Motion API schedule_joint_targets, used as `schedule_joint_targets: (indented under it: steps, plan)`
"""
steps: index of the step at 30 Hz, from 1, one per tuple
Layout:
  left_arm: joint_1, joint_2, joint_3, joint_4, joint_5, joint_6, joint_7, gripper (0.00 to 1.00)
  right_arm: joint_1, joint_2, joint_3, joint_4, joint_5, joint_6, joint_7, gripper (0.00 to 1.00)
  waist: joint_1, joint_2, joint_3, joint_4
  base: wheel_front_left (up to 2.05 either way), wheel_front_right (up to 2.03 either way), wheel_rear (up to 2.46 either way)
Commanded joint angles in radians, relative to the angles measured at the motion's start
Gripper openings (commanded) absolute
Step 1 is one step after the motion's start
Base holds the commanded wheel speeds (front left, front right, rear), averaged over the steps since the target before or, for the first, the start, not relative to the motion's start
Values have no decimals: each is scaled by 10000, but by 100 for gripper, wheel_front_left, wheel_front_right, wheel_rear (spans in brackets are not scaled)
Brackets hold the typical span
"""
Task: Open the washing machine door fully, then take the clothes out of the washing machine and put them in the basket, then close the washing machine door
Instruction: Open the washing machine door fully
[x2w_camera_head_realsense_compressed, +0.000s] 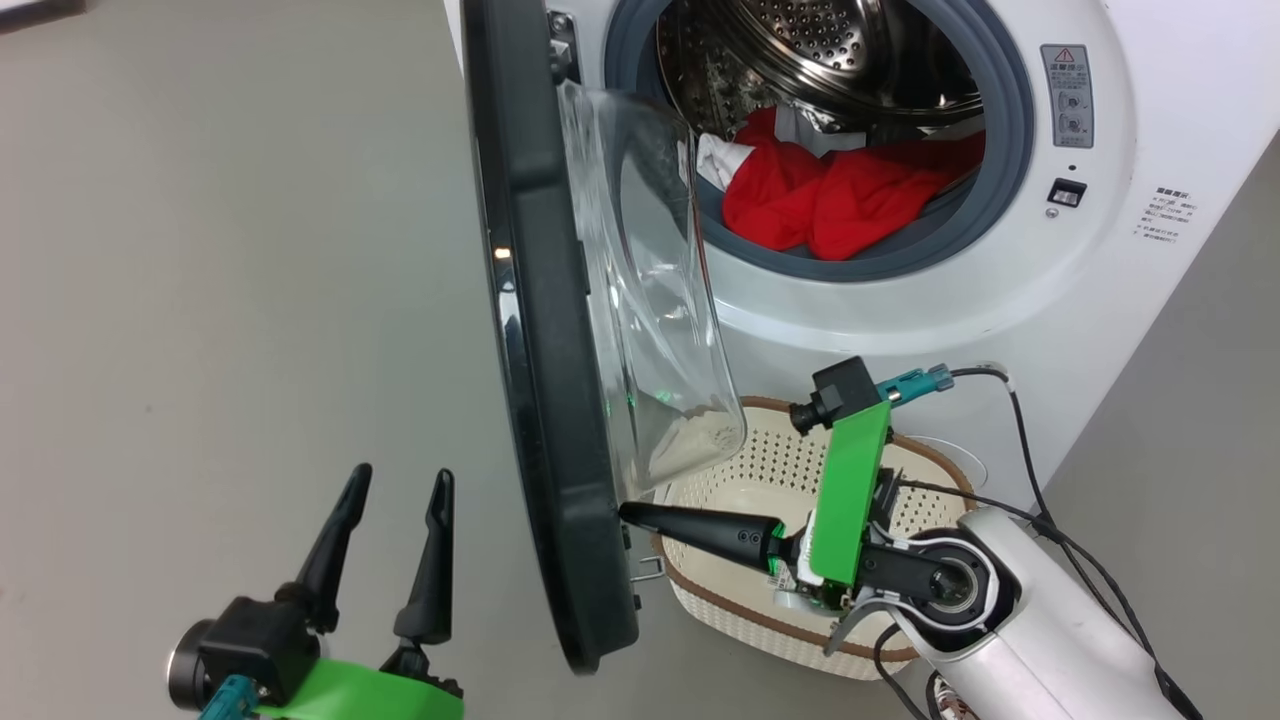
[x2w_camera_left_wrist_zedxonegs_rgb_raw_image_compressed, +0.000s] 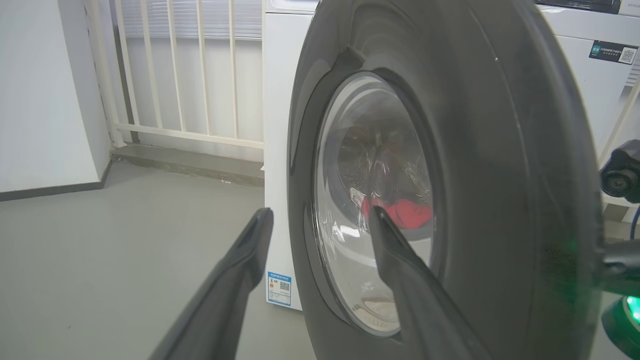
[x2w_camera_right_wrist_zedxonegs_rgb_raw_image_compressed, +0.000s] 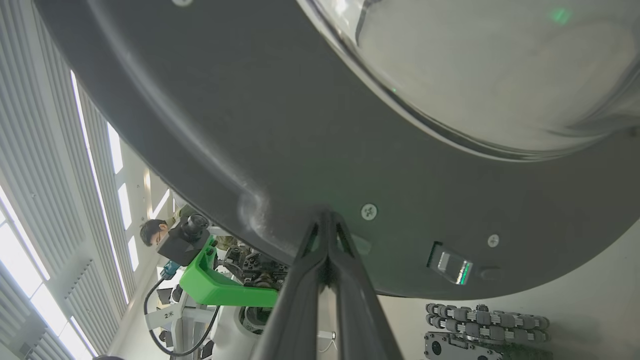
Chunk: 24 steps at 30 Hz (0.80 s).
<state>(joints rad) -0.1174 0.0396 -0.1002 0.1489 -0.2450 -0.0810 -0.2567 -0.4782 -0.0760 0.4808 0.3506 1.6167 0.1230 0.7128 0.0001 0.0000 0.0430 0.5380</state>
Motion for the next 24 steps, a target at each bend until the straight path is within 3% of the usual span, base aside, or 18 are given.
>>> schedule_joint_targets:
  steps: [1, 10, 11, 12, 13, 14, 18, 24]
  plan:
    - [-114, 106, 356, -290, 9, 5, -51, 100, -372, 249, 221, -227, -81, 77, 28, 0, 0, 0, 5, 4, 0, 0, 0]
    - [-35, 106, 308, -171, -12, 8, -51, 100, -359, 255, 205, -156, -114, 77, -149, 0, 0, 0, -83, -34, 0, 0, 0]
    - [-34, 106, 310, -142, -7, 1, -51, 100, -349, 255, 158, -177, -157, 77, -244, 5, 0, 0, -99, -44, 0, 0, 0]
    - [-37, 106, 313, -112, -5, -9, -51, 100, -334, 245, 123, -217, -240, 77, -342, 24, 0, 0, -104, -52, 0, 0, 0]
    - [-41, 106, 310, -66, -10, -25, -51, 100, -316, 191, 109, -283, -365, 77, -438, 48, 0, 0, -113, -61, 0, 0, 0]
    - [-45, 106, 305, -9, -14, -44, -51, 100, -283, 114, 86, -368, -521, 77, -593, 100, 0, 0, -123, -71, 0, 0, 0]
    - [-103, 106, 343, 203, -26, -100, -51, 100, -106, -380, 134, -893, -1432, 77, -1575, 100, 0, 0, -180, -104, 0, 0, 0]
    - [-103, 106, 489, 230, 24, -133, -51, 100, 268, -1294, 752, -1582, -3126, 77, -3920, 100, 0, 0, -282, -134, 0, 0, 0]
